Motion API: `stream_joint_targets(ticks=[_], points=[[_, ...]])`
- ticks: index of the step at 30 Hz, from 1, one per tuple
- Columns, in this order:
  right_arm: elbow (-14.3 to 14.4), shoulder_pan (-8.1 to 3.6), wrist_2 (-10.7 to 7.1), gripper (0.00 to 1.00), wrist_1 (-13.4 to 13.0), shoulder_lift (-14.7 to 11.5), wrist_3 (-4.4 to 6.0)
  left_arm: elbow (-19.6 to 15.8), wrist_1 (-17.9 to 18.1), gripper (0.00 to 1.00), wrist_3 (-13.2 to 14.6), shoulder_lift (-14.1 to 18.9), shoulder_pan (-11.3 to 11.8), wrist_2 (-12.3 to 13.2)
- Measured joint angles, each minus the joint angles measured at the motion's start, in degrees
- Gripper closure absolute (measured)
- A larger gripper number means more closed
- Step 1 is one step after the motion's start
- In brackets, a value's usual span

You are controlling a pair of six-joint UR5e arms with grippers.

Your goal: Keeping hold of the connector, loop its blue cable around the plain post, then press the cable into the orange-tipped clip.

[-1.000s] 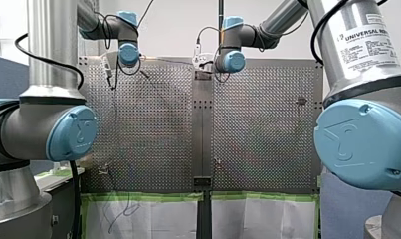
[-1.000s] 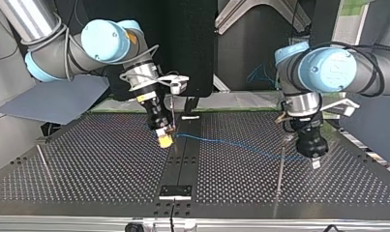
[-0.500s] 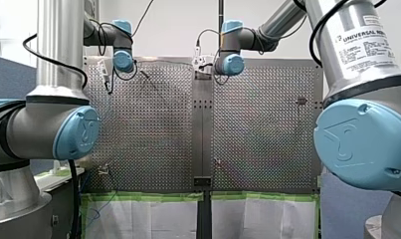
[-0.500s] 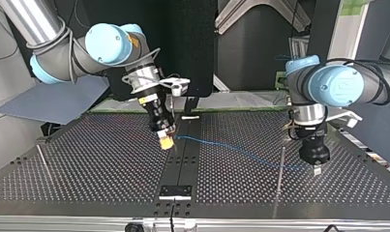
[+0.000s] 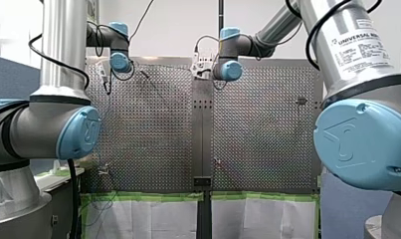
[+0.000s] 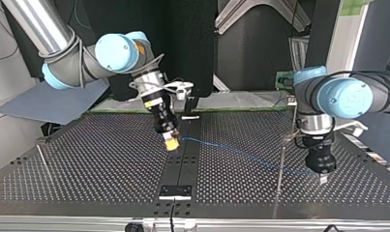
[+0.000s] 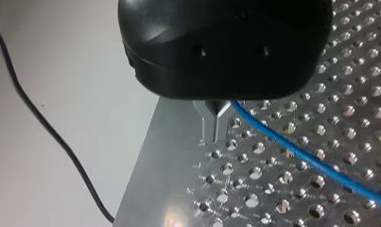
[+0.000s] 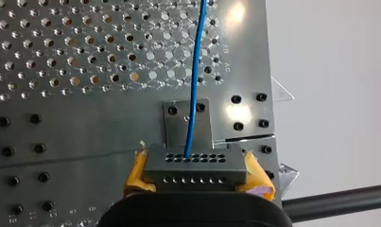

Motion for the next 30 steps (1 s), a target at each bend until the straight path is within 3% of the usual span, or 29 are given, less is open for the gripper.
stream_joint_targets(ticks=[11,18,30], points=[[-0.75,-0.17,0.02,1.00,-0.37,1.07,0.01,0.57,0.15,1.00,-0.59,-2.95,0.82,3.41],[-0.75,-0.22,0.05,1.00,-0.60,2.06,0.00,0.57,0.21,1.00,-0.80,-5.07,0.81,3.85],[-0.73,0.31,0.14,1.00,-0.67,5.52,-0.32,0.42,0.34,0.98,-2.62,-5.43,1.22,4.88]])
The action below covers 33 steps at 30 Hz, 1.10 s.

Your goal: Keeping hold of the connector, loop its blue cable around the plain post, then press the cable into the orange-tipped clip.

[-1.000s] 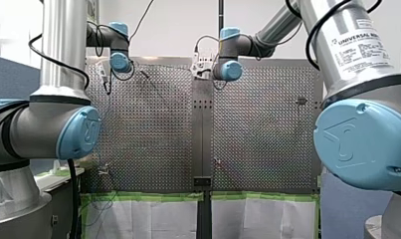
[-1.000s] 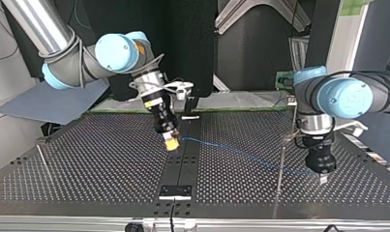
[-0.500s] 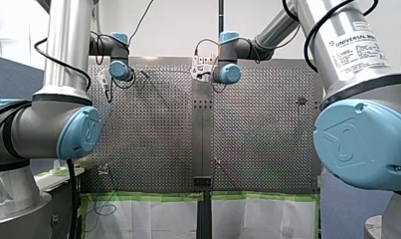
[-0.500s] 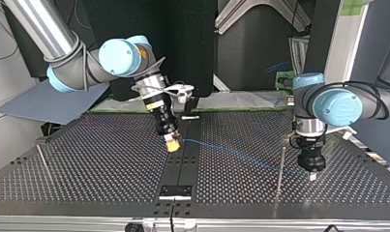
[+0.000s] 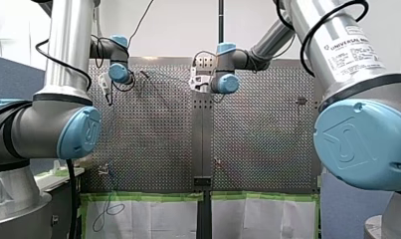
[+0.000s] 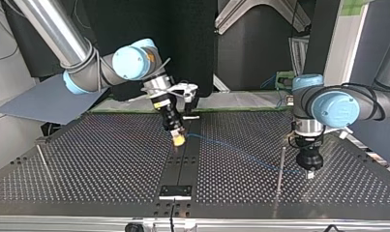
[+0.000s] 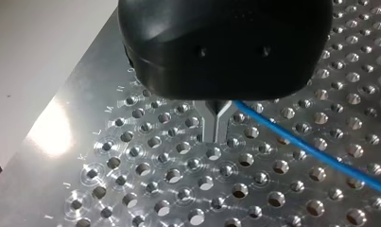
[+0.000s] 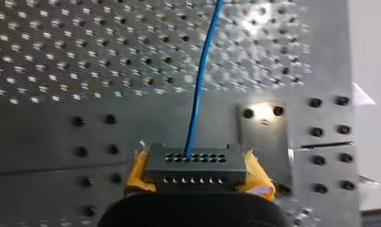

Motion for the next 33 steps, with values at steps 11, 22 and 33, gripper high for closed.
stream_joint_targets(ticks=[11,22,33], points=[[0.13,0.97,0.04,1.00,1.84,4.16,-0.30,-0.33,-0.09,0.92,-0.82,-2.22,-0.69,0.99],[1.35,2.35,1.88,1.00,2.15,10.65,-2.54,-0.97,1.18,0.92,-2.42,-4.93,-1.15,1.59],[2.38,3.21,2.98,1.00,-0.46,17.06,-3.09,-1.09,1.45,0.89,-2.68,-5.07,-1.25,1.98]])
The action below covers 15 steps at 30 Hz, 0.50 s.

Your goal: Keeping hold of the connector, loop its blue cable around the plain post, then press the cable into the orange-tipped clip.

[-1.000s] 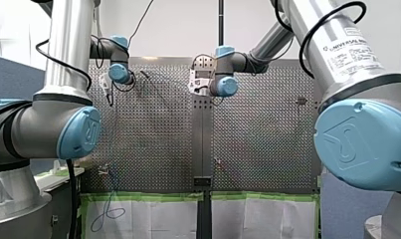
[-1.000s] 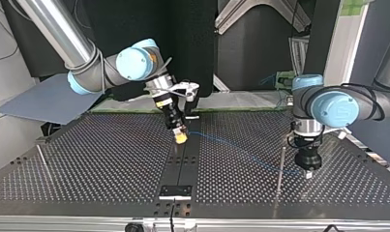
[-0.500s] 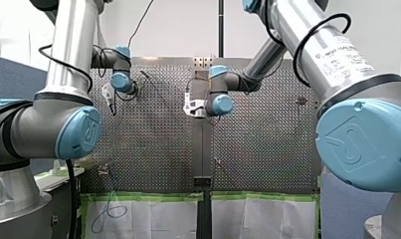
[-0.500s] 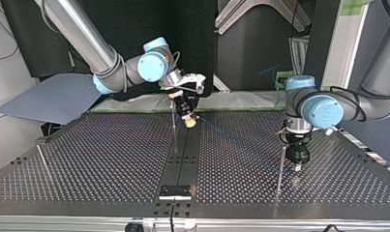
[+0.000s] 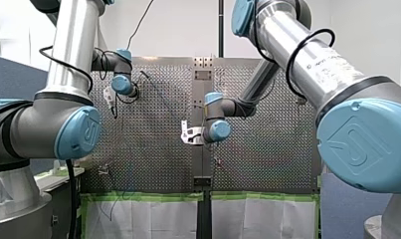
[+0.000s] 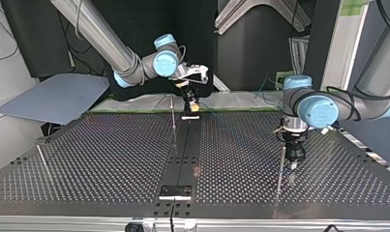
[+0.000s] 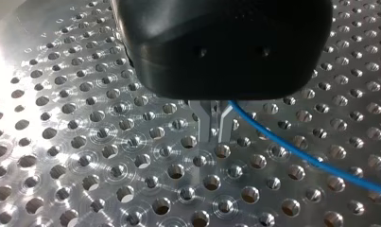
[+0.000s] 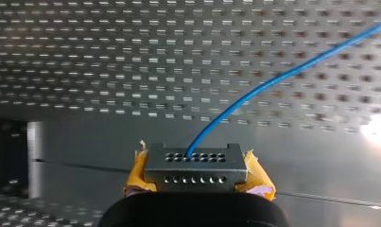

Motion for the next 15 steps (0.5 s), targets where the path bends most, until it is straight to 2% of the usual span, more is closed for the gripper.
stream_joint_targets(ticks=[9,11,12,13,14,15], points=[[0.12,0.51,2.33,1.00,-2.30,5.40,-0.24,-0.02,0.16,0.89,-0.16,0.01,0.02,0.07],[0.12,0.54,2.63,1.00,-2.91,6.59,-0.24,-0.02,0.20,0.79,-0.18,0.01,0.02,0.04],[0.12,0.55,2.77,1.00,-3.29,7.38,-0.23,-0.01,0.27,0.79,-0.16,0.02,0.03,0.05],[0.12,0.55,2.86,1.00,-3.55,7.97,-0.23,-0.01,0.40,0.63,-0.13,0.02,0.04,0.05],[0.11,0.55,2.94,1.00,-3.77,8.55,-0.23,-0.01,0.48,0.54,-0.11,0.02,0.05,0.03],[0.11,0.55,3.07,1.00,-4.03,9.25,-0.25,-0.01,0.49,0.54,-0.08,0.02,0.05,-0.04]])
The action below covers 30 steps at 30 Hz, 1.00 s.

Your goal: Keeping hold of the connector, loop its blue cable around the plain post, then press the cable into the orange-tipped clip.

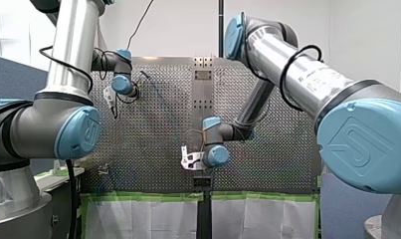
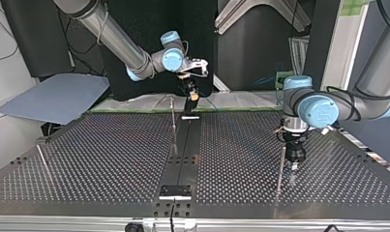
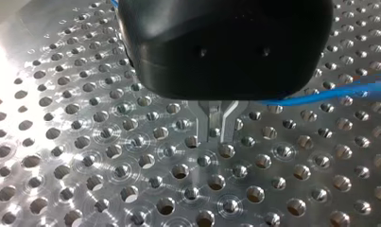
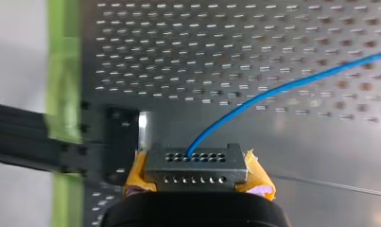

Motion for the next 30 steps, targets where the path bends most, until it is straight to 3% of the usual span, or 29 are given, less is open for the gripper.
stream_joint_targets(ticks=[2,7,8,9,10,11,16,25,30], points=[[0.00,0.01,0.22,1.00,-0.30,0.98,-0.02,-0.01,-0.13,0.40,0.06,0.00,-0.02,-0.41],[0.00,0.05,0.61,1.00,-1.00,3.50,-0.03,0.00,-0.11,0.35,-0.13,-0.01,0.04,-0.13],[0.00,0.03,0.65,1.00,-1.10,3.91,-0.01,0.01,-0.08,0.26,-0.20,-0.01,0.06,0.25],[0.01,-0.03,0.67,1.00,-1.26,4.50,0.00,0.00,-0.04,0.26,-0.28,-0.01,0.11,0.64],[0.01,-0.11,0.69,1.00,-1.39,4.95,0.01,0.00,0.01,0.18,-0.37,-0.01,0.17,1.12],[0.02,-0.20,0.72,1.00,-1.51,5.41,0.01,0.00,0.04,0.01,-0.44,-0.01,0.23,1.43],[0.01,-0.87,1.44,1.00,-2.56,8.30,0.07,-0.03,0.00,0.01,-0.46,-0.01,0.41,2.31],[-0.01,-1.46,2.14,1.00,-4.46,13.24,0.14,-0.04,-1.09,0.01,-0.04,-0.02,0.42,-1.45],[0.00,-2.88,3.56,1.00,-5.27,14.91,0.25,-0.04,-1.19,0.01,-0.01,-0.02,0.41,-2.14]])
